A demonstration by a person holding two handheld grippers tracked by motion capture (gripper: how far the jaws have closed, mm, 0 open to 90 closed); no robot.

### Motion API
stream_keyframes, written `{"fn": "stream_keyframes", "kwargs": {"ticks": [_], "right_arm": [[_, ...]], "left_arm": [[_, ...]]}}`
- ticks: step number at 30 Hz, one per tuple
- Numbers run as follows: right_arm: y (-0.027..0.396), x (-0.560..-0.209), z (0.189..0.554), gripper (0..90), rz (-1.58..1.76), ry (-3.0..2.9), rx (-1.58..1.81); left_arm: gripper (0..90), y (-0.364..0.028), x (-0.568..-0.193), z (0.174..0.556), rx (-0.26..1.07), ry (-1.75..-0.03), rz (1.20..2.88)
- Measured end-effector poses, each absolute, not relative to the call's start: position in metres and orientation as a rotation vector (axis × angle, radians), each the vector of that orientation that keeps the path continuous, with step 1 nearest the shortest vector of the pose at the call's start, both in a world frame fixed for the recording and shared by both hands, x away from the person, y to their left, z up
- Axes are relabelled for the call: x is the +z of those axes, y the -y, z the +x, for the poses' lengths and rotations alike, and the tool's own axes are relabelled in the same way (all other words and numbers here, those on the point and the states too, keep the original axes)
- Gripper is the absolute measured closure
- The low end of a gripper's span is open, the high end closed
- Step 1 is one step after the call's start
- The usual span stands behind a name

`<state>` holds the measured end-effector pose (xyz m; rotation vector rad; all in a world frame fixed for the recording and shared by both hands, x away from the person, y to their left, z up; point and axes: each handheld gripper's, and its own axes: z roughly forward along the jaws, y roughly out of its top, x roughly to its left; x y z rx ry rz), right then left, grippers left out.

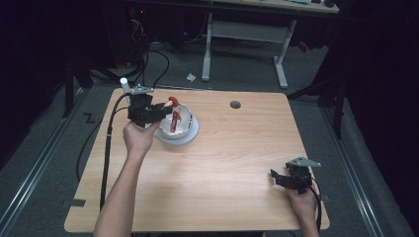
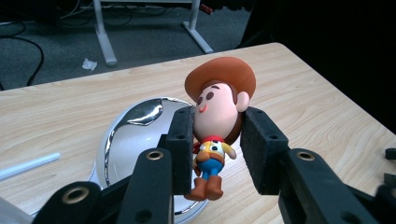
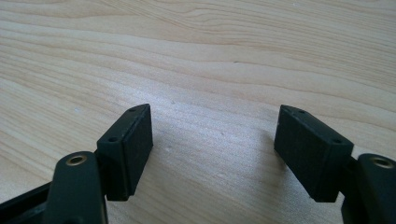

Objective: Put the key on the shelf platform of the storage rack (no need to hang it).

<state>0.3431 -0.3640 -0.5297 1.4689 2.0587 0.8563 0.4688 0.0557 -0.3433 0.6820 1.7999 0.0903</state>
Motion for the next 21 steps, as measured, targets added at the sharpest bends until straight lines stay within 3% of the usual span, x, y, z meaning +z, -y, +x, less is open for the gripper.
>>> {"fn": "stream_keyframes", "kwargs": {"ticks": [21], "right_arm": [[0.364,-0.53,0.343,28.0,1.462,-2.063,0.858]], "left_arm": [[65.8,-0.043,-0.395,0.493,0.117,-1.88,0.694]]}}
